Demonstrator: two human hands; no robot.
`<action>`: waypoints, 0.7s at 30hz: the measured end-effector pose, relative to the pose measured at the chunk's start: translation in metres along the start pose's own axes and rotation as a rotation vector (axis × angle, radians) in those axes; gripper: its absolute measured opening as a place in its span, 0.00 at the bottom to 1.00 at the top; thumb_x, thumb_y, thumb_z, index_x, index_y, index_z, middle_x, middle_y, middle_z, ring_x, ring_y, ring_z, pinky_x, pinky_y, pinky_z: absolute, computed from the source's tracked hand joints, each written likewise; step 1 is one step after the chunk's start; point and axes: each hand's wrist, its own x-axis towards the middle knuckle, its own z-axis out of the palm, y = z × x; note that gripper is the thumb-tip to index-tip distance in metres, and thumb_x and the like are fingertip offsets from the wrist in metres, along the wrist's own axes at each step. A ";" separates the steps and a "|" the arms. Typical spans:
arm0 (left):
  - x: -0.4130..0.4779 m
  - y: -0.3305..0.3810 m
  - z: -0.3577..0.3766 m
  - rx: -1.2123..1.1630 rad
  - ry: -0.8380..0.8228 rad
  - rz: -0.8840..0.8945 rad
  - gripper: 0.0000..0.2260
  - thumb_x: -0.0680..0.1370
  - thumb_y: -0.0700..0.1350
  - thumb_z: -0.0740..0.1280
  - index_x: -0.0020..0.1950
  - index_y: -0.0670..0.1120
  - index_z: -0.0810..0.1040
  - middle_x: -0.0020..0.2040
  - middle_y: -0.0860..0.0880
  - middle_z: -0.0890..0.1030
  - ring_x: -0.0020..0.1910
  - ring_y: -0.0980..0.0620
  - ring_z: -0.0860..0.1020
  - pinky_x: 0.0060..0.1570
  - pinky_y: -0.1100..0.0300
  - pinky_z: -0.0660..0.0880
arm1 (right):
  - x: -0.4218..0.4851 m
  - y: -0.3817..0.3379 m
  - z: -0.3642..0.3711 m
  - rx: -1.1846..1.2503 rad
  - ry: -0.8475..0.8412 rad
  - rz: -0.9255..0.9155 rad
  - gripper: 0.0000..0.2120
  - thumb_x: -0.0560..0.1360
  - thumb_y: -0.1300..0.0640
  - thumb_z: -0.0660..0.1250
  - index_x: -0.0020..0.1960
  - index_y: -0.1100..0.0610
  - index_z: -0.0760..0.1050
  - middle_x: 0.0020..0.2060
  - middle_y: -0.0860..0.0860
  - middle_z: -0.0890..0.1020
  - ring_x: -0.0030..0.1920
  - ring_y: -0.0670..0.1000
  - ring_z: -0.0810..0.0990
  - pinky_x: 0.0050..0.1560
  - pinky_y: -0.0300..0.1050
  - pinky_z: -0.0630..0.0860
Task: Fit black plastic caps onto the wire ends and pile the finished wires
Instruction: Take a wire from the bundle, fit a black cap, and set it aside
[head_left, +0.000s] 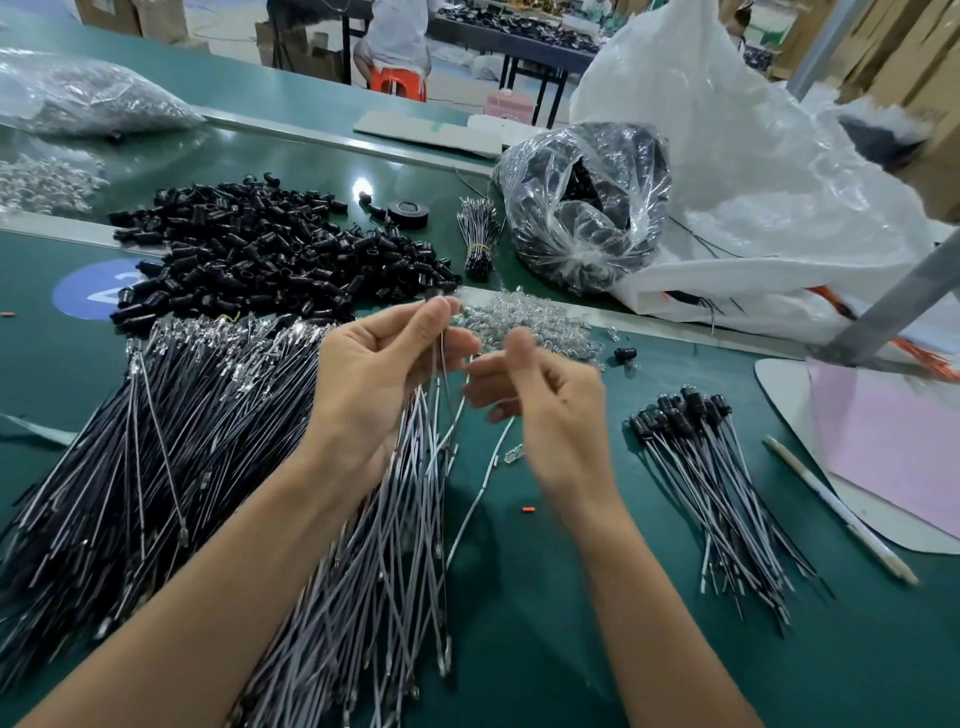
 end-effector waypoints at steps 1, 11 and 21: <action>0.001 0.000 -0.002 0.017 0.009 -0.005 0.11 0.66 0.49 0.73 0.42 0.44 0.85 0.35 0.45 0.85 0.32 0.52 0.83 0.35 0.62 0.80 | 0.010 0.003 -0.008 -0.127 0.103 0.006 0.13 0.79 0.48 0.64 0.42 0.52 0.82 0.33 0.48 0.85 0.35 0.47 0.84 0.38 0.44 0.80; 0.005 -0.007 -0.011 0.304 -0.051 -0.239 0.12 0.67 0.47 0.73 0.48 0.44 0.83 0.41 0.45 0.86 0.23 0.56 0.76 0.28 0.66 0.74 | 0.076 0.042 -0.033 -1.029 0.052 0.192 0.14 0.73 0.48 0.72 0.45 0.60 0.82 0.42 0.56 0.83 0.48 0.57 0.80 0.43 0.44 0.73; 0.003 -0.011 -0.007 0.476 -0.151 -0.146 0.04 0.75 0.38 0.71 0.49 0.43 0.81 0.39 0.48 0.86 0.25 0.57 0.70 0.29 0.69 0.72 | 0.045 0.021 -0.045 -0.332 0.051 0.013 0.08 0.68 0.64 0.76 0.39 0.52 0.81 0.32 0.46 0.84 0.35 0.43 0.83 0.39 0.35 0.78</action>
